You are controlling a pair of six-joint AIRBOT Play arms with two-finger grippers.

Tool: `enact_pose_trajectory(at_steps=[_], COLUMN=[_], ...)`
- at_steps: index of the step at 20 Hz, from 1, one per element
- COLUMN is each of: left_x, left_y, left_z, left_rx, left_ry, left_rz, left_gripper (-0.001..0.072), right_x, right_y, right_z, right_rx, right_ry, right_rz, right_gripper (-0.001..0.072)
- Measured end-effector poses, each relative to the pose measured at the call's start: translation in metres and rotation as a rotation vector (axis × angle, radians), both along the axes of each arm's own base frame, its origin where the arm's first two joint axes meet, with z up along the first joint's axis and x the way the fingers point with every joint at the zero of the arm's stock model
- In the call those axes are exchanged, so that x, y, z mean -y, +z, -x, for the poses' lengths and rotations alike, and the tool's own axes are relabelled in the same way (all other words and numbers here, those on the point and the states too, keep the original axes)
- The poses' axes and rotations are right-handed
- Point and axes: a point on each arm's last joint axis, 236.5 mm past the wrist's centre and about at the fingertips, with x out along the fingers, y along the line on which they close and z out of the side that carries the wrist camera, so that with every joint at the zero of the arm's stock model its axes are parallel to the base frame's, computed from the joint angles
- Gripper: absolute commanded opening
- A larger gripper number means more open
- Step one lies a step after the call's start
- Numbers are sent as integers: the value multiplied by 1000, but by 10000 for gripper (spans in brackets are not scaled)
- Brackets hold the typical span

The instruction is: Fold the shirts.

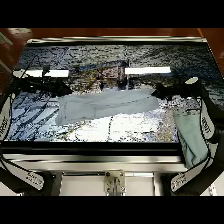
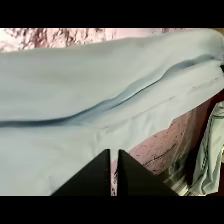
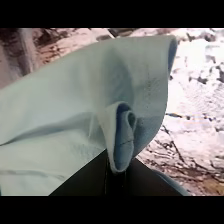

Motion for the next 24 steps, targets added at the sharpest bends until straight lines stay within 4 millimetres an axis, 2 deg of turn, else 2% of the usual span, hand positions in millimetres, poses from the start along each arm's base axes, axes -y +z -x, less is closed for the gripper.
enact_pose_trajectory(at_steps=[3, 5, 9, 13, 16, 18, 20, 22, 24], left_x=[43, 87, 176, 248, 296, 329, 352, 362, 359], left_y=[-1, -6, -15, -28, -42, -48, -49, -49, -44], left_z=[-11, -8, 12, 42, 70, 92, 100, 97, 90], left_rx=[42, 57, 97, 103, 52, 7, -24, -47, -53], left_ry=[-3, -43, -132, -189, -219, -239, -223, -186, -167], left_rz=[15, 19, 10, 9, 56, 125, 207, 269, 306], left_gripper=[37, 37, 36, 36, 36, 36, 35, 32, 31], right_x=[-4, -8, -16, -23, -27, -29, -30, -31, -34], right_y=[54, 95, 165, 219, 245, 255, 259, 262, 264], right_z=[2, 11, 37, 64, 81, 89, 95, 97, 97], right_rx=[90, 143, 221, 280, 306, 309, 301, 296, 300], right_ry=[28, 51, 79, 77, 69, 66, 64, 58, 55], right_rz=[8, 12, 23, 26, 25, 22, 16, 9, 8], right_gripper=[62, 62, 61, 62, 62, 62, 62, 62, 62])
